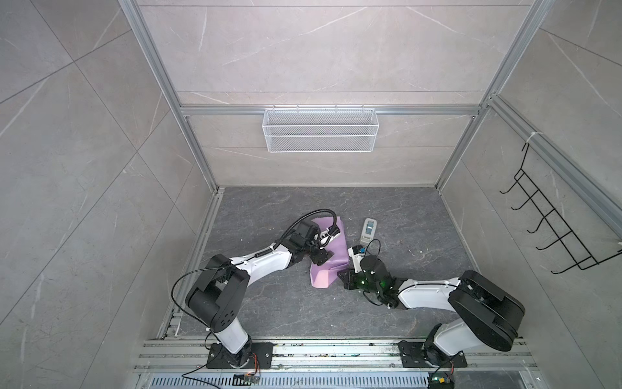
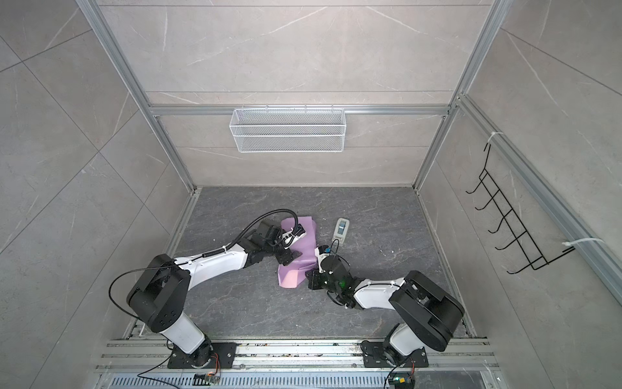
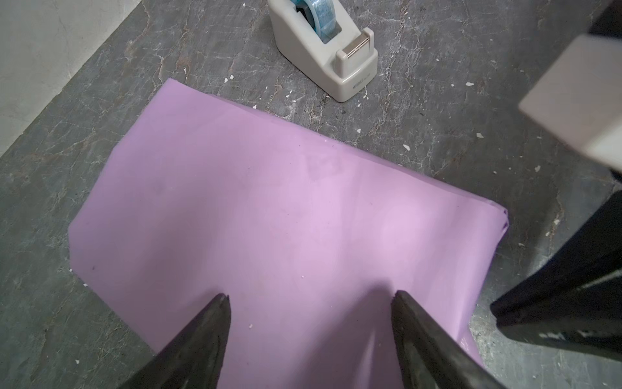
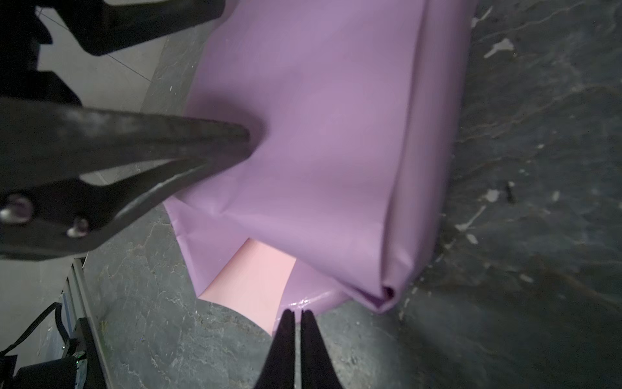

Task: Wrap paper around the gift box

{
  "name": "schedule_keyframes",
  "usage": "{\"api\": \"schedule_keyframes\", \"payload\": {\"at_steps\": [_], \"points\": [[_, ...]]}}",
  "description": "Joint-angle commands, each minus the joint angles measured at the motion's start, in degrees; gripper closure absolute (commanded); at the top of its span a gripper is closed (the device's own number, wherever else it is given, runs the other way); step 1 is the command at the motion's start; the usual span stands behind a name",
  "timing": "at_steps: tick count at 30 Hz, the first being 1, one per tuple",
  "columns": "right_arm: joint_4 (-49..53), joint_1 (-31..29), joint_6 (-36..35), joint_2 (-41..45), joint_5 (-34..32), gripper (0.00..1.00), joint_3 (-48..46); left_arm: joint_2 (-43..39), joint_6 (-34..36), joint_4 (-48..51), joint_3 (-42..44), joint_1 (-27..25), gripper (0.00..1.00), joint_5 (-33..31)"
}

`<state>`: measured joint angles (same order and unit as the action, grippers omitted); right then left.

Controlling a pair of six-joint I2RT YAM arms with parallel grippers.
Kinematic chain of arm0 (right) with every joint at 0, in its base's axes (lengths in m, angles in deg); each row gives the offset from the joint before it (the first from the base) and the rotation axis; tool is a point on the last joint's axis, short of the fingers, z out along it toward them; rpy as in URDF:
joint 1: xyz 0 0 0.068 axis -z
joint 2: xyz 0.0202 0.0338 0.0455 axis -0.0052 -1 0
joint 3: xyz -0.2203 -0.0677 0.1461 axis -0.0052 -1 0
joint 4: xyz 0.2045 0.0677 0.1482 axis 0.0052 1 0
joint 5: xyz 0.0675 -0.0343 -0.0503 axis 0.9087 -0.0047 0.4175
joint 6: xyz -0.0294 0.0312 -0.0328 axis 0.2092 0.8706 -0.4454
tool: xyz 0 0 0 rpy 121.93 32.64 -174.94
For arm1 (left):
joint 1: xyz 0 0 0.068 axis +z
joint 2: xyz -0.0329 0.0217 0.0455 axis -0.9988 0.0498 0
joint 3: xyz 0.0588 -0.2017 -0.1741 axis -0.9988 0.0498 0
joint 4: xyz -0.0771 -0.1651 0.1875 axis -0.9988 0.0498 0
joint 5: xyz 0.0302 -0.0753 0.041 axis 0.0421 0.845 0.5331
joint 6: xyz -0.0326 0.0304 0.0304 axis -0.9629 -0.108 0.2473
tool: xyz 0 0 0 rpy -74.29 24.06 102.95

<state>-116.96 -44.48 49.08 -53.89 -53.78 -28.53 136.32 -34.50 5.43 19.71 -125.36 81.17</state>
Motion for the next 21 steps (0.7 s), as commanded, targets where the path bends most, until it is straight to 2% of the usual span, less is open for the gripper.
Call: {"api": "schedule_keyframes", "payload": {"at_steps": [1, 9, 21], "points": [[-0.6, 0.3, -0.2, -3.1, -0.6, 0.90, 1.5, 2.3, 0.8, 5.0, 0.0, 0.0, 0.22, -1.0], [-6.6, 0.5, 1.7, -8.8, -0.1, 0.90, 4.3, 2.2, 0.8, 5.4, -0.1, -0.1, 0.22, -0.9], [-11.9, 0.5, 4.0, -11.6, 1.9, 0.90, 6.0, 2.5, 0.8, 5.6, -0.4, 0.0, 0.22, -0.6]]}}
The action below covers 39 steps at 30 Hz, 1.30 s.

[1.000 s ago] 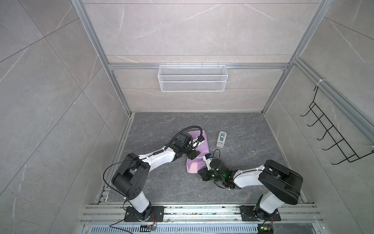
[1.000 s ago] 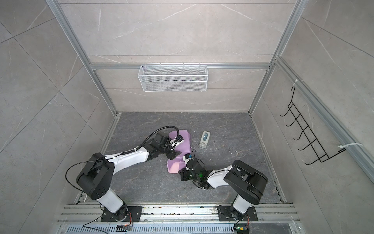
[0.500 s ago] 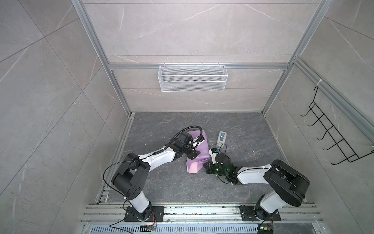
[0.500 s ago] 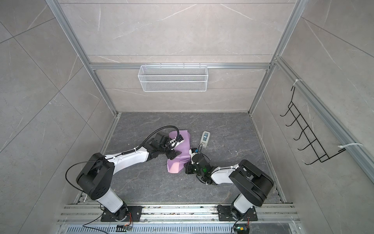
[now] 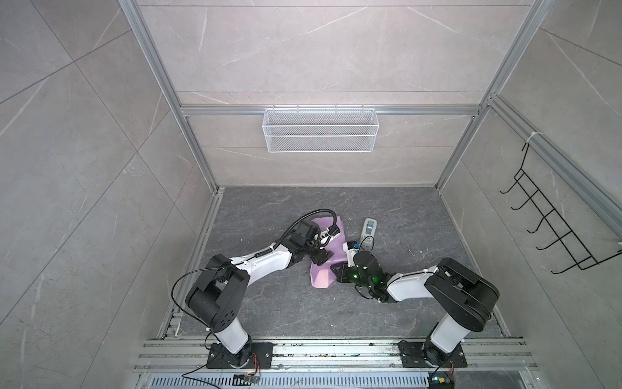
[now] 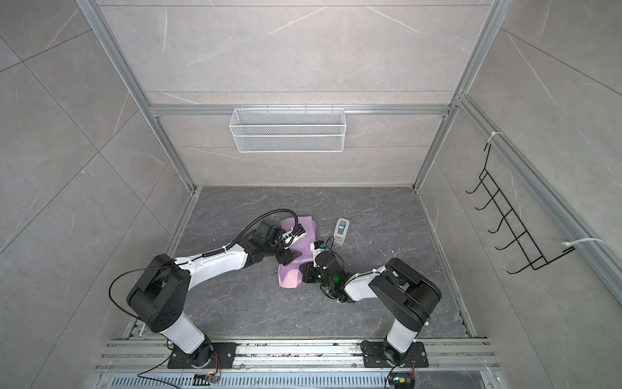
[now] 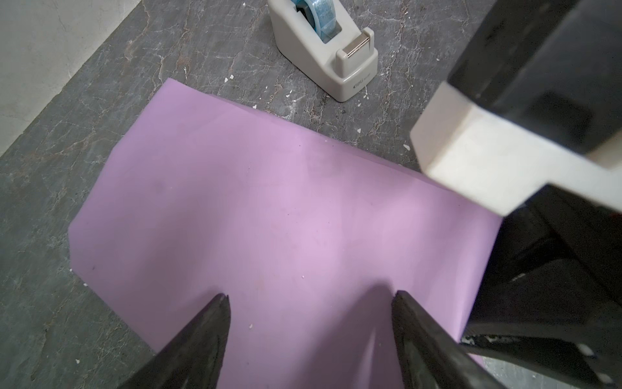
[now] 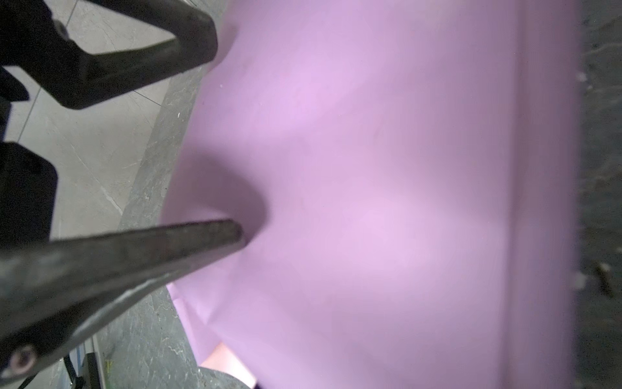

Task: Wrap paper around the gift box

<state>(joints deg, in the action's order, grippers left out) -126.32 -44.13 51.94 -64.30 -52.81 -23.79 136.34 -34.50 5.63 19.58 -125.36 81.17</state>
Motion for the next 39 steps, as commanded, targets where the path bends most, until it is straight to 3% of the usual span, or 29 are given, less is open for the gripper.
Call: {"api": "schedule_keyframes", "payload": {"at_steps": [1, 9, 15, 18, 22, 25, 29, 35, 39], "points": [[-2.4, 0.2, 1.2, -1.0, 1.0, 0.90, 1.1, 2.5, 0.7, 5.5, -0.2, 0.0, 0.22, -0.5], [3.8, 2.1, -1.4, 7.2, 3.2, 0.85, -4.2, 0.9, -0.7, 5.5, -0.7, -0.1, 0.18, 0.5], [20.1, 7.7, -8.5, 22.8, 5.9, 0.76, -6.0, -4.3, -5.0, 2.8, -0.3, -0.1, 0.15, 0.7], [26.9, 10.8, -10.9, 25.6, 7.8, 0.67, -2.5, -7.8, -10.2, -0.6, 1.3, -0.1, 0.14, -1.1], [27.2, 14.6, -9.5, 21.7, 11.8, 0.52, 2.6, -11.8, -20.8, -2.6, 3.4, 1.6, 0.13, -4.0], [27.4, 16.0, -6.7, 16.1, 12.4, 0.44, 8.0, -13.2, -32.6, -0.1, 4.1, 5.7, 0.15, -4.4], [27.5, 16.7, -3.7, 8.5, 13.2, 0.38, 13.8, -11.7, -48.0, 1.6, 5.7, 11.6, 0.25, 2.9], [26.0, 16.7, -1.0, 2.0, 15.9, 0.35, 16.9, -5.6, -55.7, -2.1, 5.2, 12.0, 0.40, 14.2], [25.3, 16.7, -0.4, 2.5, 17.2, 0.38, 15.9, -3.5, -58.3, -4.4, 5.1, 11.4, 0.47, 17.6]]}}
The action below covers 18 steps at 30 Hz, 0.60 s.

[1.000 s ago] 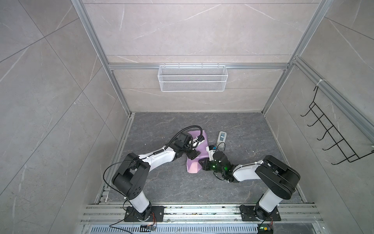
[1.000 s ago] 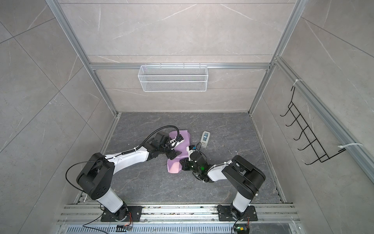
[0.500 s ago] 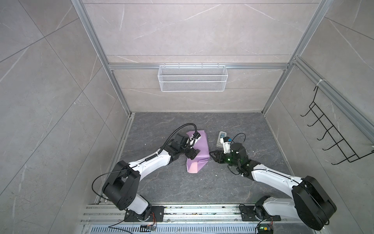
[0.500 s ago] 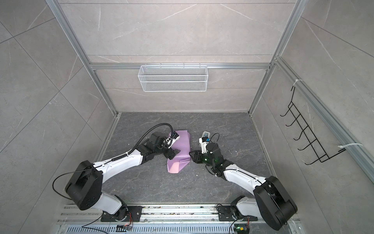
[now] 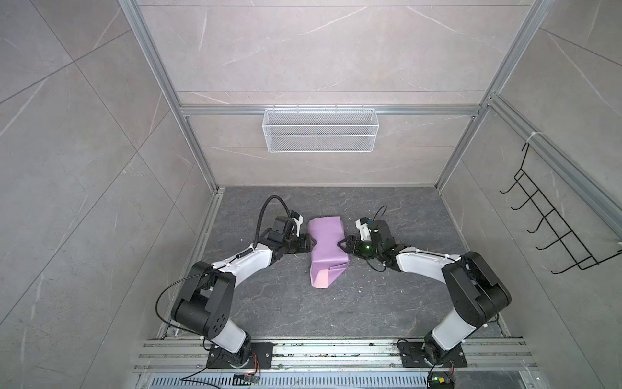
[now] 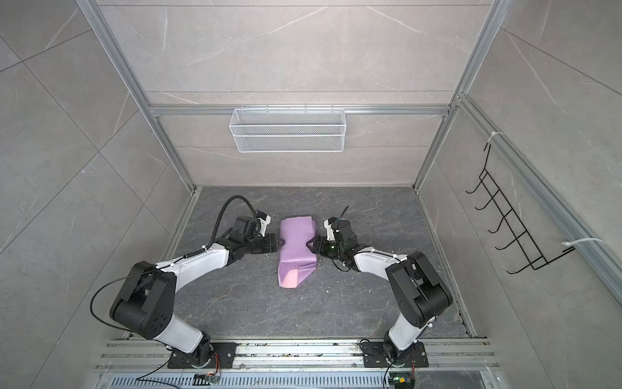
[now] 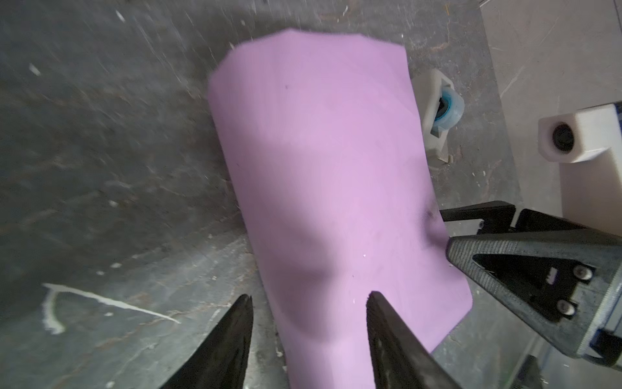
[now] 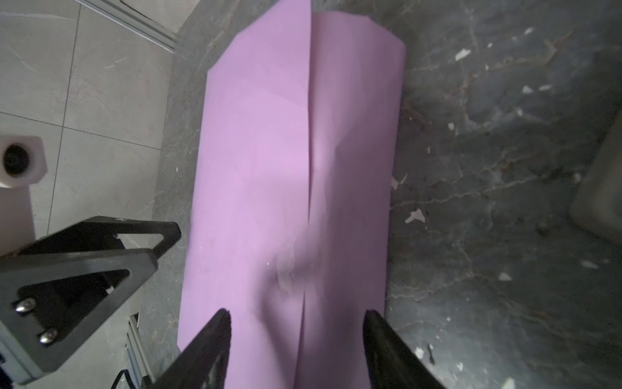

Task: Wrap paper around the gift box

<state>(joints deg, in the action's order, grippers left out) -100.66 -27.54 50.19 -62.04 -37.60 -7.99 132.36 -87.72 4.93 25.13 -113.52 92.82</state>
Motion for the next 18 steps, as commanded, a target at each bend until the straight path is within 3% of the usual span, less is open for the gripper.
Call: {"api": "schedule_keyframes", "payload": {"at_steps": [1, 11, 18], "points": [[-0.4, 0.1, 1.4, 0.7, 2.2, 0.39, -0.3, 0.8, -5.5, -4.3, -0.3, -0.8, 0.48, 6.7], [-2.7, 0.1, 3.5, 7.7, 2.6, 0.48, -8.5, 1.9, -8.6, -7.9, 0.3, -5.1, 0.49, 8.3], [16.4, 0.2, -8.9, 18.5, -13.3, 0.36, -5.7, -5.7, -2.6, -1.2, 3.6, -4.6, 0.31, -3.8]]}}
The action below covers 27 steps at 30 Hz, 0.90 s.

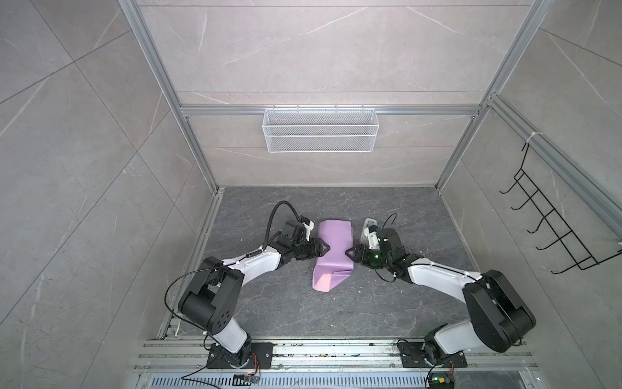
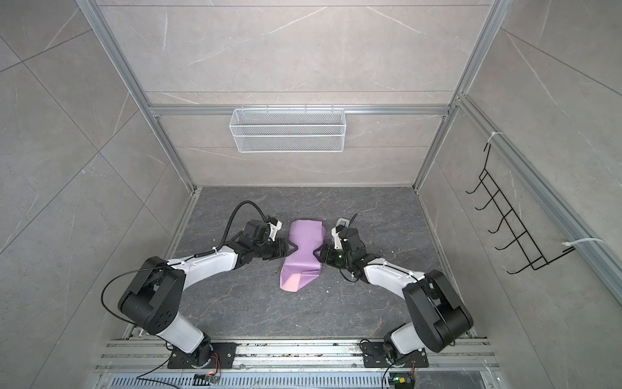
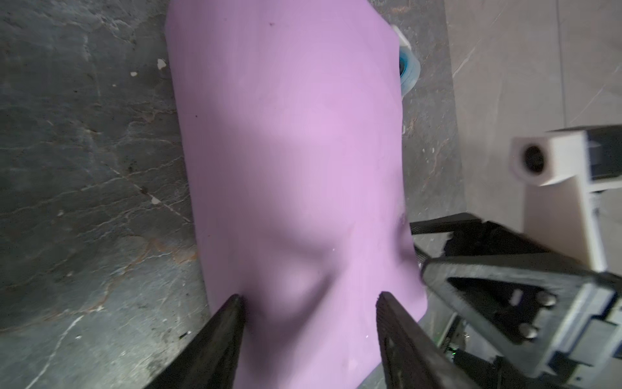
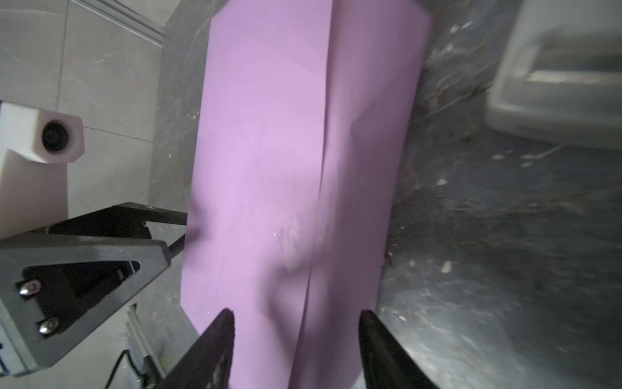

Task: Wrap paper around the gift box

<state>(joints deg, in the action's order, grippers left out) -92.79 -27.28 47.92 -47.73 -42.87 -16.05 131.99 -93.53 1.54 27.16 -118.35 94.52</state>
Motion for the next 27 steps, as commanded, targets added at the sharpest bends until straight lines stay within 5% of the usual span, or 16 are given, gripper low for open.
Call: {"api": "schedule_keyframes", "payload": {"at_steps": [1, 6, 13, 27], "points": [[9.8, -0.1, -8.3, 5.3, -8.2, 0.36, 3.2, -7.4, 3.7, 2.9, 3.1, 0.5, 0.31, -8.1], [11.0, -5.2, -13.5, 3.5, -4.8, 0.43, 8.5, -14.6, 4.0, 6.6, 10.2, 1.4, 0.49, -14.7], [10.9, -10.5, -15.5, -7.6, -3.6, 0.61, 17.4, -14.6, 3.9, 6.1, 14.8, 0.9, 0.73, -13.4], [12.5, -10.1, -16.6, -15.3, -6.4, 0.75, 18.8, -7.5, 3.0, -3.4, 14.8, -2.7, 0.89, -9.0]]}}
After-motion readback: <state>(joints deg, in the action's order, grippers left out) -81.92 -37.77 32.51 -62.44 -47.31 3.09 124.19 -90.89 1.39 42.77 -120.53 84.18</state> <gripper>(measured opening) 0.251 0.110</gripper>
